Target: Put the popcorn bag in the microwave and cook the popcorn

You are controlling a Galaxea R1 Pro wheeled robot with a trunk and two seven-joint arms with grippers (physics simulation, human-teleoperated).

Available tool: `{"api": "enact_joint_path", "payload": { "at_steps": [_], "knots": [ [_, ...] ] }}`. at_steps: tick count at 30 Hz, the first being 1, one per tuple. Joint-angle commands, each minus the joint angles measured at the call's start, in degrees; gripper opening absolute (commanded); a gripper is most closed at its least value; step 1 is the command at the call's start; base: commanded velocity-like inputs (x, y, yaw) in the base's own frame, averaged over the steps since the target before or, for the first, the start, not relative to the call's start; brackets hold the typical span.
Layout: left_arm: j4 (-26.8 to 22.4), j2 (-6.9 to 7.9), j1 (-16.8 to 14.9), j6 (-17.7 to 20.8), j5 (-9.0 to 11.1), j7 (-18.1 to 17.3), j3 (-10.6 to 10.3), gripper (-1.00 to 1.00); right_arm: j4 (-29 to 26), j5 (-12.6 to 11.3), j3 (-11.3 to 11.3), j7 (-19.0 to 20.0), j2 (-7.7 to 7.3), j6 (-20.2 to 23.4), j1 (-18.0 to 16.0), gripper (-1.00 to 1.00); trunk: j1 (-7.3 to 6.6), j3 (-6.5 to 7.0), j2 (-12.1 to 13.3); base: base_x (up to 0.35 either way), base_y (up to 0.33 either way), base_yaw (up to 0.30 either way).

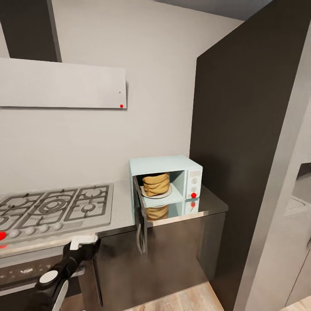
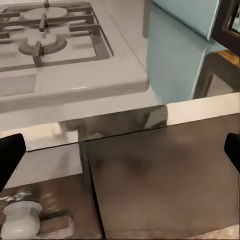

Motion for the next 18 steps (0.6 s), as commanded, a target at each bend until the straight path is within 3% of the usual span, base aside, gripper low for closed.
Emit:
{"api": "enact_joint_path", "payload": {
  "at_steps": [1, 7, 18],
  "knots": [
    [0.1, -0.04, -0.37, 0.64, 0.01, -0.5, 0.03, 1.0, 0.24, -0.39, 0.4, -0.01, 0.02, -0.39, -0.1, 1.0, 0.01, -0.09, -0.07, 0.0, 0.0, 0.0],
    [0.92, -0.32, -0.62, 0.23, -0.02, -0.71, -0.08, 1.0, 0.24, -0.38, 0.4, 0.0, 0.02, -0.4, -0.1, 1.0, 0.01, -0.09, -0.07, 0.01, 0.003, 0.0],
    [0.7, -0.34, -0.64, 0.37, -0.03, -0.78, -0.09, 1.0, 0.24, -0.35, 0.4, 0.0, 0.02, -0.39, -0.1, 1.0, 0.01, -0.09, -0.07, 0.253, -0.126, 0.0]
  ]
}}
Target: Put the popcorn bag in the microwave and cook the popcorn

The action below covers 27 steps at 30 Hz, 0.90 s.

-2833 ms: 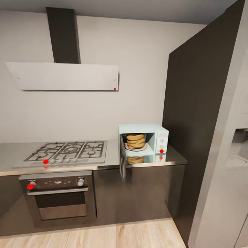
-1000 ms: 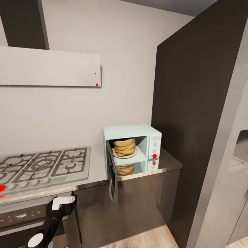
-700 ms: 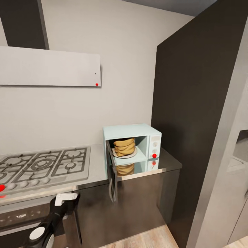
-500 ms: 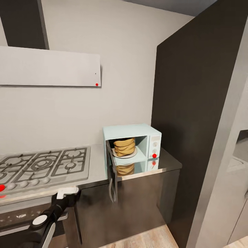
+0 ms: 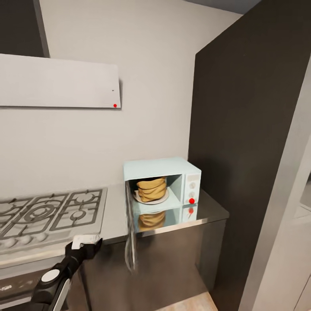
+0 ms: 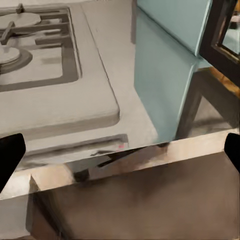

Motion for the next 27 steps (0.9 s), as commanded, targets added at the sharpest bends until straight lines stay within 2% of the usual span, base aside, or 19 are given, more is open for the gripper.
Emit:
{"api": "enact_joint_path", "payload": {
  "at_steps": [1, 4, 7, 10, 14, 16, 18, 19, 20, 22, 24, 27],
  "knots": [
    [-0.08, -0.04, -0.05, 0.36, 0.02, -0.31, 0.09, 1.0, 0.23, -0.38, 0.4, -0.03, 0.02, -0.39, -0.1, 1.0, 0.03, -0.08, -0.05, 0.269, -0.193, 0.0],
    [0.05, -0.03, -0.05, 0.31, 0.01, -0.42, 0.04, 1.0, 0.23, -0.4, 0.4, -0.05, 0.02, -0.4, -0.1, 1.0, 0.03, -0.08, -0.05, 0.267, -0.196, 0.0],
    [0.12, 0.0, -0.05, 0.34, 0.0, -2.47, -0.25, 1.0, 0.23, -0.42, 0.4, -0.05, 0.02, -0.4, -0.1, 1.0, 0.03, -0.08, -0.05, 0.157, -0.13, -0.162],
    [0.17, 0.11, -0.05, 0.42, 0.02, -7.64, -0.39, 1.0, 0.23, -0.4, 0.4, -0.04, 0.02, -0.39, -0.1, 1.0, 0.03, -0.08, -0.05, 0.042, -0.035, -0.259],
    [0.18, 0.48, -0.05, 0.69, 0.02, -17.13, -0.37, 1.0, 0.23, -0.43, 0.4, -0.05, 0.02, -0.4, -0.1, 1.0, 0.03, -0.08, -0.05, 0.009, -0.007, -0.286],
    [-0.08, 0.95, -0.2, 0.74, 0.02, -19.13, -0.36, 1.0, 0.23, -0.39, 0.4, -0.05, 0.02, -0.39, -0.1, 1.0, 0.03, -0.08, -0.05, 0.001, -0.001, -0.291],
    [-0.62, 1.99, -0.32, 0.77, 0.02, -22.16, -0.35, 1.0, 0.23, -0.37, 0.4, -0.04, 0.02, -0.38, -0.1, 1.0, 0.03, -0.08, -0.05, 0.0, 0.0, -0.288],
    [-0.71, 2.84, -0.36, 0.78, 0.02, -24.54, -0.35, 1.0, 0.23, -0.39, 0.4, -0.06, 0.02, -0.39, -0.1, 1.0, 0.03, -0.08, -0.05, 0.0, 0.0, -0.285],
    [-0.82, 3.9, -0.41, 0.68, 0.02, -28.5, -0.33, 1.0, 0.23, -0.4, 0.4, -0.07, 0.02, -0.38, -0.1, 1.0, 0.03, -0.08, -0.05, 0.0, 0.0, -0.283],
    [-1.67, 4.66, -0.44, 0.35, 0.02, -32.97, -0.29, 1.0, 0.23, -0.4, 0.4, -0.06, 0.02, -0.4, -0.1, 1.0, 0.03, -0.08, -0.05, 0.0, 0.0, -0.281],
    [-2.26, 4.76, -0.44, 0.25, 0.07, -34.36, -0.18, 1.0, 0.23, -0.4, 0.4, -0.07, 0.02, -0.39, -0.1, 1.0, 0.03, -0.08, -0.05, 0.0, 0.0, -0.277],
    [-2.47, 4.75, -0.46, 0.22, 0.1, -34.05, 0.26, 1.0, 0.23, -0.4, 0.4, -0.07, 0.02, -0.38, -0.1, 1.0, 0.03, -0.08, -0.05, 0.0, 0.0, -0.274]
  ]
}}
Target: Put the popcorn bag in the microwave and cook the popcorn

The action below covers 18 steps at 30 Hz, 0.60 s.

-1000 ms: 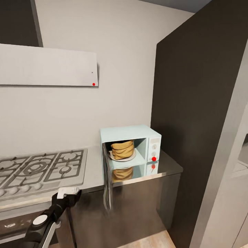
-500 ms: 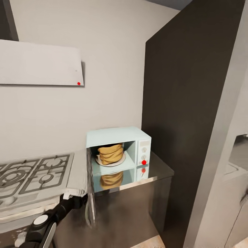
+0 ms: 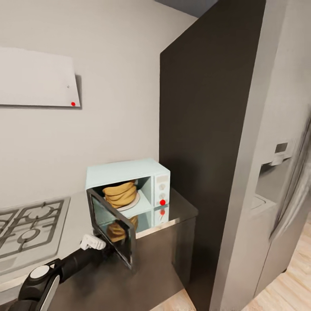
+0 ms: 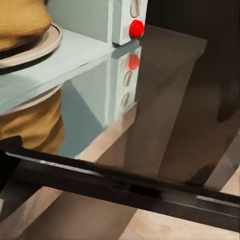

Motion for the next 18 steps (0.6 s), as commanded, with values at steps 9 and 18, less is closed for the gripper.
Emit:
{"api": "enact_joint_path", "payload": {
  "at_steps": [9, 18],
  "knots": [
    [-0.39, -4.15, -0.01, 0.37, 0.16, 14.26, 0.71, 1.0, 0.26, -0.38, 0.4, 0.0, 0.02, -0.39, -0.12, 1.0, 0.01, -0.08, -0.06, 0.0, 0.0, -0.266],
    [-0.47, -5.16, -0.02, 0.37, 0.16, 14.89, 0.71, 1.0, 0.26, -0.37, 0.4, 0.02, 0.02, -0.41, -0.12, 1.0, 0.01, -0.08, -0.06, 0.078, -0.021, -0.21]
  ]
}}
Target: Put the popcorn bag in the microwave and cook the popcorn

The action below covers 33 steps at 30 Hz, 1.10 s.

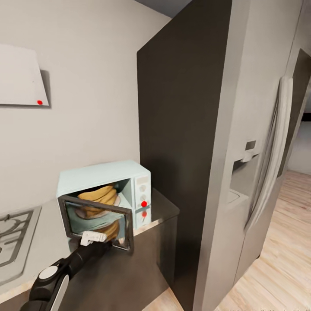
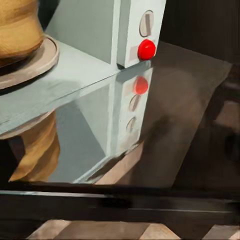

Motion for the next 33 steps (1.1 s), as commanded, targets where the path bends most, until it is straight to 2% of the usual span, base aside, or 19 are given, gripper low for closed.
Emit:
{"api": "enact_joint_path", "payload": {
  "at_steps": [1, 5, 9, 16, 33],
  "knots": [
    [-0.1, -0.09, -0.02, 0.43, 0.11, -0.31, 0.09, 1.0, 0.26, -0.38, 0.4, -0.01, 0.02, -0.37, -0.12, 1.0, 0.03, -0.08, -0.05, 0.285, -0.112, -0.26],
    [-0.05, -0.19, 0.01, 0.43, 0.11, 0.05, 0.09, 1.0, 0.26, -0.38, 0.4, -0.02, 0.02, -0.42, -0.12, 1.0, 0.03, -0.08, -0.05, 0.309, -0.079, -0.079],
    [-0.02, -0.14, -0.04, 0.42, 0.11, 2.01, 0.09, 1.0, 0.26, -0.38, 0.4, -0.04, 0.02, -0.42, -0.12, 1.0, 0.03, -0.08, -0.05, 0.335, -0.01, -0.007],
    [0.07, -0.21, -0.02, 0.37, 0.11, 2.49, 0.09, 1.0, 0.26, -0.36, 0.4, -0.03, 0.02, -0.42, -0.12, 1.0, 0.03, -0.08, -0.05, 0.265, -0.001, -0.001],
    [0.15, -0.22, -0.06, 0.24, 0.11, 2.48, 0.09, 1.0, 0.26, -0.36, 0.4, -0.02, 0.02, -0.42, -0.12, 1.0, 0.03, -0.08, -0.05, 0.132, 0.0, 0.0]
  ]
}}
